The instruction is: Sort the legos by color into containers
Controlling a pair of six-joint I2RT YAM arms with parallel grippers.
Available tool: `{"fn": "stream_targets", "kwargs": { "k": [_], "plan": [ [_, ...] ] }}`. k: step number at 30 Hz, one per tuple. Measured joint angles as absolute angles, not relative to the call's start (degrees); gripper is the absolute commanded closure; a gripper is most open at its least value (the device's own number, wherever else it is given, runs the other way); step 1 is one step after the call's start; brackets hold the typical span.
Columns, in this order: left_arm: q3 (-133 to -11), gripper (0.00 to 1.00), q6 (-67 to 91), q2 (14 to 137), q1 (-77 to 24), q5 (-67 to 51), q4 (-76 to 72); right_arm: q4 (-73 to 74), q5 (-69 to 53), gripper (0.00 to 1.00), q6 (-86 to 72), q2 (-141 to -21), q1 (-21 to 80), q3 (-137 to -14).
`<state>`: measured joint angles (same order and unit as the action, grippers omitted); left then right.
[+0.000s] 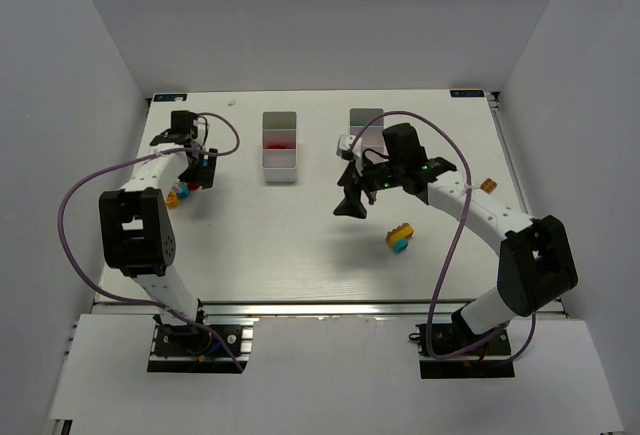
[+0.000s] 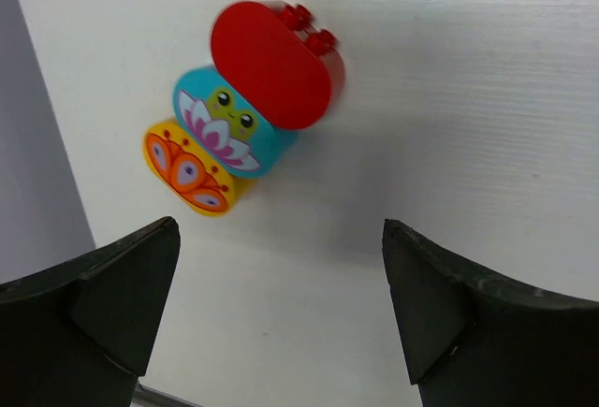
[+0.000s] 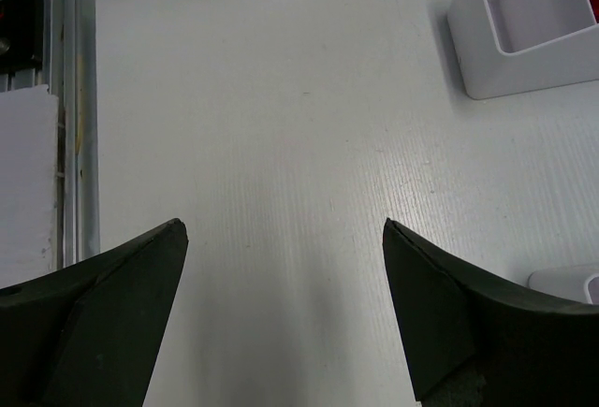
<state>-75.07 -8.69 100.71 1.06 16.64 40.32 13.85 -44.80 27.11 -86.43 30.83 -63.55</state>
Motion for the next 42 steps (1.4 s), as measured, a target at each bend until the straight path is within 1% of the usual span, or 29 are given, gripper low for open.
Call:
{"fn": "stream_targets", "kwargs": {
  "k": [3,8,10,14,17,22,30,39,42],
  "plan": [
    [-74.61,0.04,-14.59,100.73,3.95,14.0,37.74,14.83,-44.77,0.11,27.7,-87.07,30.83,-64.84],
    [-74.89,0.07,-20.69,101.91,10.39,6.35,35.18,17.34,-44.77,0.11,29.8,-88.27,30.83,-67.35],
    [-75.7,0.07,-22.52,103.94,12.71,2.11,34.89,18.46,-44.8,0.11,30.7,-88.82,30.83,-68.29],
    [-78.22,0.07,-25.67,109.1,14.41,-4.01,35.62,20.38,-44.84,0.11,31.81,-90.45,30.83,-70.22],
    [-79.48,0.06,-27.66,111.42,14.11,-6.46,35.46,21.19,-44.97,0.11,31.97,-92.64,30.83,-72.29],
    [-79.7,0.06,-30.09,112.51,13.87,-6.87,35.53,22.46,-44.99,0.1,31.94,-95.77,30.83,-75.29],
    [-79.79,0.07,-32.1,113.54,13.87,-6.7,34.04,23.03,-44.97,0.11,31.94,-96.9,30.83,-76.38],
    [-75.22,0.07,-33.36,111.87,14.35,-8.86,28.64,23.07,-44.95,0.11,31.88,-96.92,30.83,-77.06],
    [-73.01,0.1,-33.45,110.83,15.05,-10.52,26.48,23.09,-44.95,0.11,31.86,-96.92,30.83,-77.47]
  ]
}}
